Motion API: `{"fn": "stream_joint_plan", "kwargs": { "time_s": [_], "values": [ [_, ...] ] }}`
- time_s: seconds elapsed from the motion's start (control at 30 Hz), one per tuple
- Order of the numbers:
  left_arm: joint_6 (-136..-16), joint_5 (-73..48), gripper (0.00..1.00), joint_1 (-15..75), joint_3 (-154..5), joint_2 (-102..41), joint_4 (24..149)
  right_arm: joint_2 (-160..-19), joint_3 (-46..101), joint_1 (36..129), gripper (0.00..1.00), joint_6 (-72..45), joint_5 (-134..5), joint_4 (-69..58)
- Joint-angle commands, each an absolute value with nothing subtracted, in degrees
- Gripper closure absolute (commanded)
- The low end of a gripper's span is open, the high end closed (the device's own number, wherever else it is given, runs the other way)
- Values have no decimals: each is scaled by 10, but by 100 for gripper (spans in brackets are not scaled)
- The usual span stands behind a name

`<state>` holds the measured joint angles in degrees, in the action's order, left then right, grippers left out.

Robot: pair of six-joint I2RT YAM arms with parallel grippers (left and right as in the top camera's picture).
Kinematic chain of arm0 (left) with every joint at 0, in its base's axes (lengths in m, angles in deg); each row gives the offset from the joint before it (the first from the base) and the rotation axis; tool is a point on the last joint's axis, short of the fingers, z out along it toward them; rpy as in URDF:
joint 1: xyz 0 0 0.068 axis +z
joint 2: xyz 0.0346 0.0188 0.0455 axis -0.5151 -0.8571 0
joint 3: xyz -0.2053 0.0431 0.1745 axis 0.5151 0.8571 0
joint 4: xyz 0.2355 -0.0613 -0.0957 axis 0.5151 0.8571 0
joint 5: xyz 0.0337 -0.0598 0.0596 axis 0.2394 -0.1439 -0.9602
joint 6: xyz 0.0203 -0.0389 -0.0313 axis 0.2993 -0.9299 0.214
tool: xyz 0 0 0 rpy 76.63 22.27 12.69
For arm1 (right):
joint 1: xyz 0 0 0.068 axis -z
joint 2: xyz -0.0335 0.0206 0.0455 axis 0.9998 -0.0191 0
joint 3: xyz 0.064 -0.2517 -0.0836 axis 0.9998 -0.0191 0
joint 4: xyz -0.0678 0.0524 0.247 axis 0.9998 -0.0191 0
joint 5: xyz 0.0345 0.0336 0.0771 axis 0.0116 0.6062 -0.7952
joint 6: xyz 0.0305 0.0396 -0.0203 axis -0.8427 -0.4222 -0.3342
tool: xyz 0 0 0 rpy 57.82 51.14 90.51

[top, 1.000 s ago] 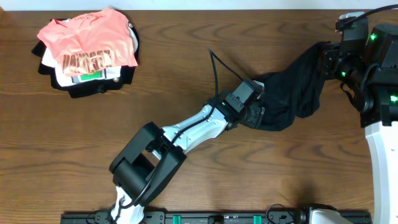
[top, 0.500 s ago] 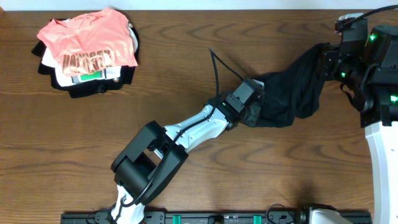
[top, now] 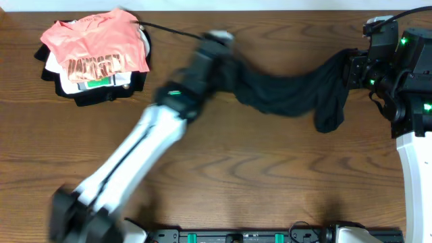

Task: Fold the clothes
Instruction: 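Drag the garment left with the left gripper while right gripper releases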

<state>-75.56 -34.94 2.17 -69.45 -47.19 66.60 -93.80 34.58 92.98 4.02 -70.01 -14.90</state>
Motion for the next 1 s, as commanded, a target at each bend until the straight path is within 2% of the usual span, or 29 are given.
{"fn": "stream_joint_plan", "kwargs": {
  "time_s": [0.0,0.3,0.53,0.77,0.9,0.97],
  "values": [
    [-741,-363,94,45,-704,-398,677,-937,348,934,94,49,-701,-147],
    [-718,-382,94,54,-704,-320,717,-937,348,937,88,40,-710,-158],
    [-716,-420,94,54,-704,-320,736,-923,349,972,98,54,-780,-191],
    [-716,-422,94,54,-704,-320,741,-946,347,975,99,49,-796,-273],
    [-716,-422,94,54,-704,-320,744,-987,336,975,87,49,-842,-300],
    [-714,-422,94,54,-704,-320,744,-1009,325,975,77,49,-866,-298]
  ]
}}
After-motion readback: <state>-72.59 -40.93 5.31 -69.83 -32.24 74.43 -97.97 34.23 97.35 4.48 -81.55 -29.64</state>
